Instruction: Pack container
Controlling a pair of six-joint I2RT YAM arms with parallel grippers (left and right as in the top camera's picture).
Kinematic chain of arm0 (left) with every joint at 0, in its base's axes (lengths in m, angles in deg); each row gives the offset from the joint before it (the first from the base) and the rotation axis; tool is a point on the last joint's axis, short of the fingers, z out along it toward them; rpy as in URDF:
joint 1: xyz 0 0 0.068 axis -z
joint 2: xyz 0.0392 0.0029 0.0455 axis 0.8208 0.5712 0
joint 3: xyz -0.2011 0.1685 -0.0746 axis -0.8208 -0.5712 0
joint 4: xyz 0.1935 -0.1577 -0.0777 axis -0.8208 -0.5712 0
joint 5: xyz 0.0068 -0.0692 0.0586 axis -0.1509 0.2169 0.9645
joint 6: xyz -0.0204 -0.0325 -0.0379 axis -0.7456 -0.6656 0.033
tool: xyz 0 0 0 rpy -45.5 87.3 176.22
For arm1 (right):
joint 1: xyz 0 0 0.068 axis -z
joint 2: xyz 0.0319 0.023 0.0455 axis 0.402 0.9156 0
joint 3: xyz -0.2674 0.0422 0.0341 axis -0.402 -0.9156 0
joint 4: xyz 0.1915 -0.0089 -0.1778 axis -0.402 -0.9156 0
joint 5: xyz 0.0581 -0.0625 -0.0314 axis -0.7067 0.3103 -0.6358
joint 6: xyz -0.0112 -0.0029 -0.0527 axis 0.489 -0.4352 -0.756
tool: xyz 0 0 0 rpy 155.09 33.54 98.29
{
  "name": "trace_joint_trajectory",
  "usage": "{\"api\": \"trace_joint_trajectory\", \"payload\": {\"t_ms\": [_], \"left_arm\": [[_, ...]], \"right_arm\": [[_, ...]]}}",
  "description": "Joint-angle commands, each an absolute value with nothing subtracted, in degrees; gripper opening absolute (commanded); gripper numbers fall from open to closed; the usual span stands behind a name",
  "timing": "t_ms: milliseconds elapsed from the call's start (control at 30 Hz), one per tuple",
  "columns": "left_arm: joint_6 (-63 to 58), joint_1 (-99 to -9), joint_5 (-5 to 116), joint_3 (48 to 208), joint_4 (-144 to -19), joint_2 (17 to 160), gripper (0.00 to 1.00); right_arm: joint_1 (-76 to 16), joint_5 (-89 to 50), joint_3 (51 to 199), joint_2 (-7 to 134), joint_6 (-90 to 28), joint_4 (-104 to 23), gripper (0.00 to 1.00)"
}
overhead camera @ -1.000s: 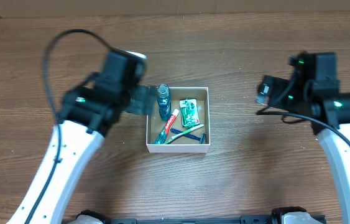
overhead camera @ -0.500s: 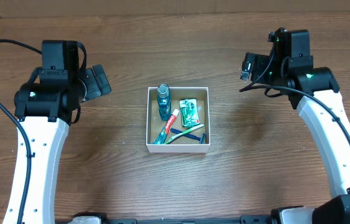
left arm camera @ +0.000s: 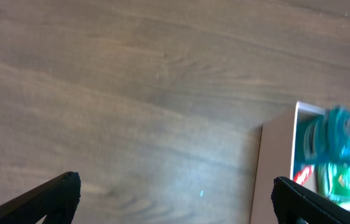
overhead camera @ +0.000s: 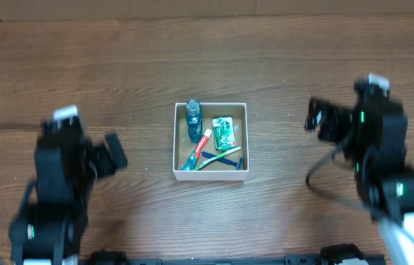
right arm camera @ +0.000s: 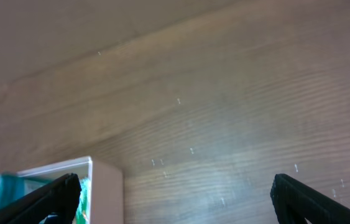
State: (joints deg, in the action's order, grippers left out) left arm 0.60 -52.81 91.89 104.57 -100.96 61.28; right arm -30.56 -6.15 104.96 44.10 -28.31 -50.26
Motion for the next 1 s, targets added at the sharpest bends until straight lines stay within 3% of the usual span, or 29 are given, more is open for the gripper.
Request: {"api": "trace_joint_trajectory", "payload": {"t_ms": [0,300,733,967], "left_arm": [[-2.4,-53.2,92.3,96.4,-100.3,50.7,1.0],[-2.8,-53.2,92.2,89.8,-102.2,47.4,1.0],[-2.8,-53.2,92.2,89.8,-103.6,47.6,1.0],[-2.8,-53.2,92.2,89.8,-103.6,47.6,1.0]], "right_arm": [[-30.8,-3.1,95.6,31.9,-26.4,-50.6,1.0],[-30.8,-3.1,92.9,24.5,-26.4,-58.4,1.0],[-30.8,-3.0,92.8,23.9,-26.5,-59.2,1.0],[-30.8,-5.8,86.9,13.2,-31.0,-55.2,1.0]]}}
